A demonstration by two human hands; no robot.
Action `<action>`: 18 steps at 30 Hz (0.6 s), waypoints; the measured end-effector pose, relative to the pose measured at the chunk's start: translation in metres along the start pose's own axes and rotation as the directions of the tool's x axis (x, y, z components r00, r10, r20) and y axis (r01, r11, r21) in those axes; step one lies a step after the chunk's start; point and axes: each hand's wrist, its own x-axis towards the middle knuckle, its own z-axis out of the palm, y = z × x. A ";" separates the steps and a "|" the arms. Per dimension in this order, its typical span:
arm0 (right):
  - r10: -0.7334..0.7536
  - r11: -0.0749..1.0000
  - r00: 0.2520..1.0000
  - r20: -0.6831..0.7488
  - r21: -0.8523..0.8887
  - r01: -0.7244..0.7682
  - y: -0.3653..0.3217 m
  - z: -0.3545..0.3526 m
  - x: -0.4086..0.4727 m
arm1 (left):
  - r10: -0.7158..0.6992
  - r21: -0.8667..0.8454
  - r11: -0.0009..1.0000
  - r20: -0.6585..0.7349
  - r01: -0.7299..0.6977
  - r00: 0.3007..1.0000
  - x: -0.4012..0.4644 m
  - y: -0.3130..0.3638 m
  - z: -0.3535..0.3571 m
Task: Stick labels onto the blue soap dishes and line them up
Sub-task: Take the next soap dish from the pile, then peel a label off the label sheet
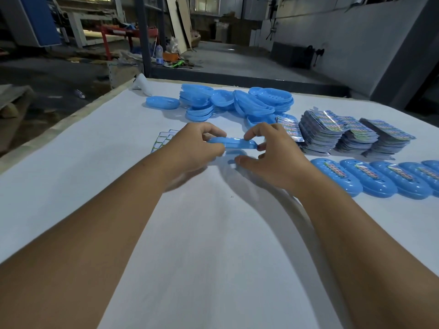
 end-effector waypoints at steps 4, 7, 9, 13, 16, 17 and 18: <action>-0.007 1.000 1.000 0.015 -0.021 0.007 0.001 -0.001 -0.001 | 0.077 0.284 0.954 0.073 -0.095 0.994 -0.004 0.003 -0.001; -0.005 0.999 0.999 0.039 -0.043 0.007 0.002 -0.003 -0.001 | 0.113 0.388 0.912 0.077 -0.134 0.991 -0.008 0.003 -0.001; -0.001 0.998 0.998 0.069 -0.056 0.005 0.003 -0.005 -0.002 | 0.126 0.438 0.885 0.103 -0.159 0.987 -0.009 0.002 -0.002; 0.012 0.997 0.991 0.132 -0.078 -0.002 0.003 -0.006 -0.004 | 0.113 0.503 0.846 0.158 -0.178 0.981 -0.011 0.004 -0.003; 0.006 0.998 0.990 0.140 -0.067 0.004 0.003 -0.005 -0.004 | 0.077 0.522 0.837 0.187 -0.166 0.979 -0.012 0.006 -0.003; 0.003 0.998 0.989 0.146 -0.066 0.007 0.003 -0.005 -0.004 | 0.056 0.525 0.837 0.197 -0.153 0.979 -0.012 0.007 -0.003; 0.000 0.998 0.988 0.152 -0.063 0.010 0.003 -0.005 -0.003 | 0.040 0.528 0.837 0.203 -0.144 0.978 -0.013 0.008 -0.004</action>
